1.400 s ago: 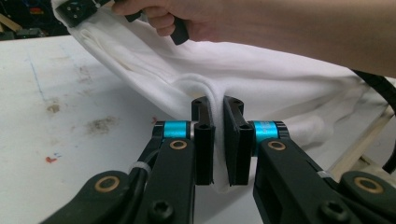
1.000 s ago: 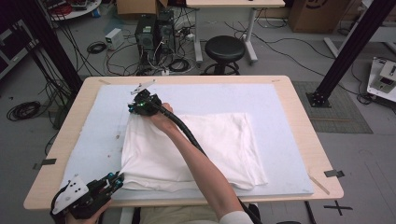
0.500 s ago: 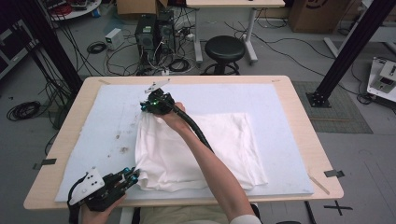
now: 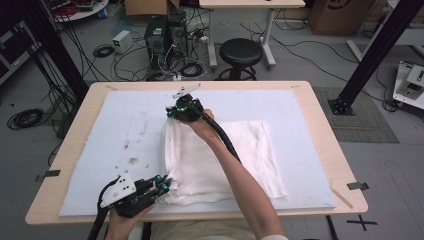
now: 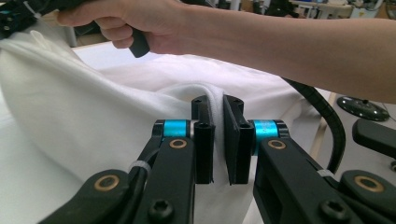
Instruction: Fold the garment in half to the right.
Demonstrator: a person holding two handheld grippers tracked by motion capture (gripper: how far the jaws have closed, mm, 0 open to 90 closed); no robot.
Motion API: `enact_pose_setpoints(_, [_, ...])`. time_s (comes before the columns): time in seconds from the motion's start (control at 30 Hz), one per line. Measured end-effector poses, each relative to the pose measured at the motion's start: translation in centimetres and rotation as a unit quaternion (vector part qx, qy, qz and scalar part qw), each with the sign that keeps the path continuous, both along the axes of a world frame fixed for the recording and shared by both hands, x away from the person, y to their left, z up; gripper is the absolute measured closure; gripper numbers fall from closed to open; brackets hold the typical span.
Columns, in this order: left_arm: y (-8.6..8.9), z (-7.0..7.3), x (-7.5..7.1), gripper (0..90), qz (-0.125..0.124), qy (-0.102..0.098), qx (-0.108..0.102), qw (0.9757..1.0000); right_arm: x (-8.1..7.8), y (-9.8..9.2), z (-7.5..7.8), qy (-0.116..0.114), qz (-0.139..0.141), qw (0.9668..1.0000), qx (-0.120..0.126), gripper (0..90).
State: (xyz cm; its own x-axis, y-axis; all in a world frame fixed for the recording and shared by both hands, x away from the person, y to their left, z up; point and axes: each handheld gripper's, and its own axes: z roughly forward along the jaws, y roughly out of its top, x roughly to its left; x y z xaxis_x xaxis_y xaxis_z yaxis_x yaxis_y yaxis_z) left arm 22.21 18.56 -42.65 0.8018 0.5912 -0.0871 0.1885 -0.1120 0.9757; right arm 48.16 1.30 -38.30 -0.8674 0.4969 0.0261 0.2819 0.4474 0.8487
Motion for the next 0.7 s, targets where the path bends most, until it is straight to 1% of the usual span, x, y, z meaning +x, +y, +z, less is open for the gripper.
enact_pose_setpoints(0.03, [-0.3,0.0,0.2,83.1,-0.005,0.001,-0.001,1.0000,0.0,-0.8,0.0,-0.002,-0.006,1.0000,-0.001,87.2])
enact_pose_setpoints(0.17, [-1.4,-0.1,0.9,83.1,-0.021,0.007,-0.002,0.9998,0.0,-2.3,0.0,-0.006,-0.014,0.9999,-0.001,87.2])
enact_pose_setpoints(0.23, [-2.1,-0.2,1.4,83.1,-0.030,0.009,0.001,0.9995,0.1,-3.1,0.0,-0.006,-0.019,0.9998,0.001,87.2])
enact_pose_setpoints(0.3, [-2.7,-0.3,1.9,83.1,-0.038,0.014,-0.002,0.9992,0.1,-3.8,-0.1,-0.006,-0.024,0.9997,0.000,87.2])
enact_pose_setpoints(0.63, [-5.5,-0.3,3.6,83.1,-0.071,0.018,0.007,0.9973,0.2,-6.4,-0.4,-0.005,-0.042,0.9991,0.004,87.2])
enact_pose_setpoints(0.67, [-5.5,-0.3,3.6,83.1,-0.071,0.018,0.007,0.9973,0.2,-6.4,-0.4,-0.005,-0.042,0.9991,0.004,87.2])
enact_pose_setpoints(0.7, [-6.1,-0.3,3.8,83.1,-0.076,0.018,0.008,0.9969,0.1,-6.7,-0.4,-0.007,-0.044,0.9990,0.004,87.2])
